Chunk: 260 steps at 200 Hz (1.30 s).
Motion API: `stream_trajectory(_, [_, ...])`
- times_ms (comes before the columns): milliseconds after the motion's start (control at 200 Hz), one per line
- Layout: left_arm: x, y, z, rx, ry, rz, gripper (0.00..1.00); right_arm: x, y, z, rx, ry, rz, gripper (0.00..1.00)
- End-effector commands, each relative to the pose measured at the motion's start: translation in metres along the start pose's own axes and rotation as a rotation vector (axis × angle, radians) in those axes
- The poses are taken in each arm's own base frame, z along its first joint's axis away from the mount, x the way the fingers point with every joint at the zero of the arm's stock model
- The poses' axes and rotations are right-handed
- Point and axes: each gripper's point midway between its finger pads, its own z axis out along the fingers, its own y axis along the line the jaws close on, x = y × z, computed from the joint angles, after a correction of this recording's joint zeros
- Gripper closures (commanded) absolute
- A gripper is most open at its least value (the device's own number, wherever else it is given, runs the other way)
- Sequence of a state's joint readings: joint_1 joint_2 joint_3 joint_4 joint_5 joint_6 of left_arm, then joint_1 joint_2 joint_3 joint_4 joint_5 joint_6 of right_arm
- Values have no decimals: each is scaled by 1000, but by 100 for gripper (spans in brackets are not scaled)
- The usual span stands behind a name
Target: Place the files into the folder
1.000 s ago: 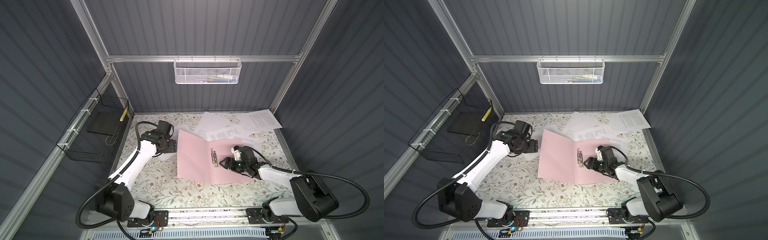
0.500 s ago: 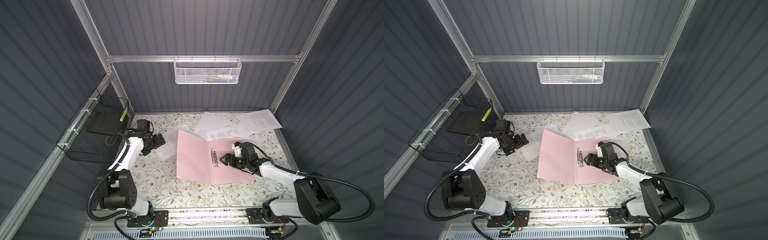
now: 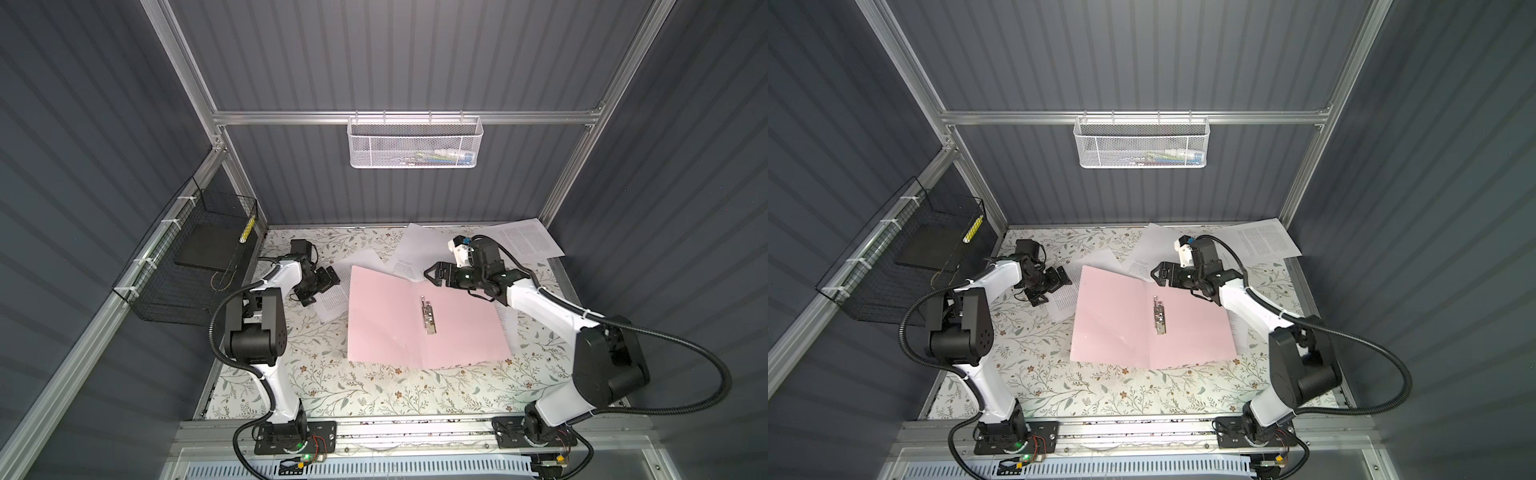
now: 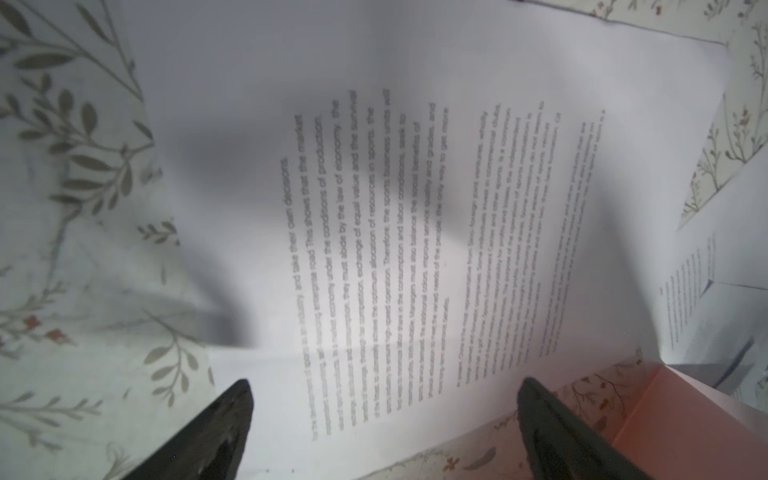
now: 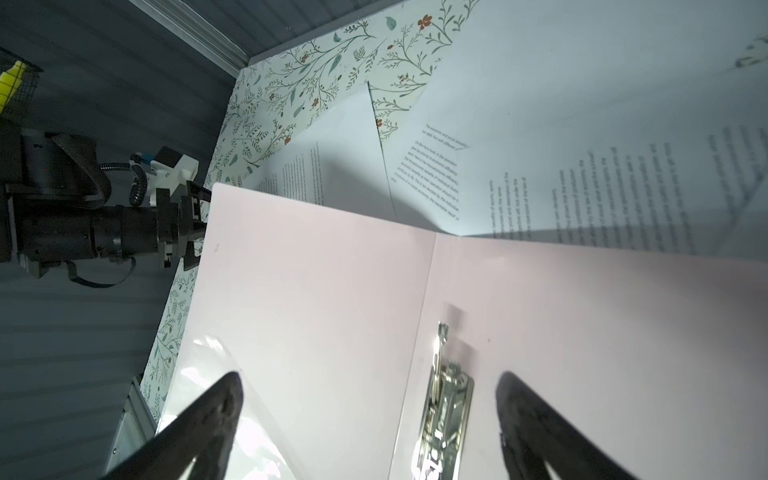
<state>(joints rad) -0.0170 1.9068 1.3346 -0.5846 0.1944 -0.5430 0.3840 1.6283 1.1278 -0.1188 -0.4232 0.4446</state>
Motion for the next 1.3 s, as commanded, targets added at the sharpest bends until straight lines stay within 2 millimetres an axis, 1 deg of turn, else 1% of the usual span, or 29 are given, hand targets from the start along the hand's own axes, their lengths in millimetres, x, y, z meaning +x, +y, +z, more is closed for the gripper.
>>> stream_trajectory(0, [1, 5, 12, -10, 34, -7, 0, -5, 3, 18, -40, 45, -4, 6])
stream_trajectory(95, [-2, 6, 28, -14, 56, 5, 0, -13, 1, 31, -45, 55, -1, 5])
stream_trajectory(170, [-3, 5, 41, -5, 74, 18, 0, -15, -1, 41, -46, 77, 3, 5])
stream_trajectory(180, [-11, -2, 38, 9, 54, 26, 1, -15, -2, 41, -45, 79, 4, 5])
stream_trajectory(190, [-14, -3, 39, 12, 51, 30, 1, -14, -2, 42, -46, 84, 4, 5])
stream_trajectory(245, [-20, -8, 46, 32, 56, 42, 0, -13, -5, 48, -45, 101, 13, 5])
stream_trajectory(365, [-30, -30, 68, 103, 85, 90, 1, -11, -12, 55, -32, 115, 17, 4])
stream_trajectory(390, [-29, -41, 72, 139, 104, 115, 1, -11, -14, 56, -27, 118, 21, 4])
stream_trajectory(450, [-29, -60, 81, 159, 127, 185, 1, -11, -21, 60, -12, 119, 33, 3])
stream_trajectory(515, [-29, -74, 92, 148, 155, 238, 1, -13, -33, 64, 38, 121, 50, 3])
stream_trajectory(595, [-30, -83, 104, 143, 166, 240, 1, -20, -43, 70, 86, 130, 62, 3])
stream_trajectory(625, [-30, -86, 108, 153, 169, 232, 1, -24, -45, 71, 91, 126, 68, 2])
stream_trajectory(715, [-28, -91, 117, 164, 170, 219, 1, -28, -50, 83, 103, 139, 93, 1])
stream_trajectory(825, [-25, -98, 122, 183, 178, 212, 1, -29, -66, 100, 149, 160, 135, 1])
stream_trajectory(906, [-25, -101, 124, 194, 181, 209, 1, -35, -77, 108, 180, 147, 153, 1])
stream_trajectory(981, [-24, -100, 127, 191, 184, 199, 1, -38, -85, 117, 189, 137, 169, 1])
stream_trajectory(996, [-24, -99, 127, 189, 186, 198, 1, -41, -92, 117, 224, 123, 170, 1])
stream_trajectory(1046, [-22, -99, 128, 188, 190, 196, 1, -43, -101, 122, 250, 116, 187, 1])
stream_trajectory(1141, [-21, -99, 128, 197, 192, 195, 1, -47, -109, 132, 250, 108, 227, 1])
stream_trajectory(1296, [-14, -109, 127, 214, 209, 237, 1, -48, -112, 152, 218, 105, 275, 1])
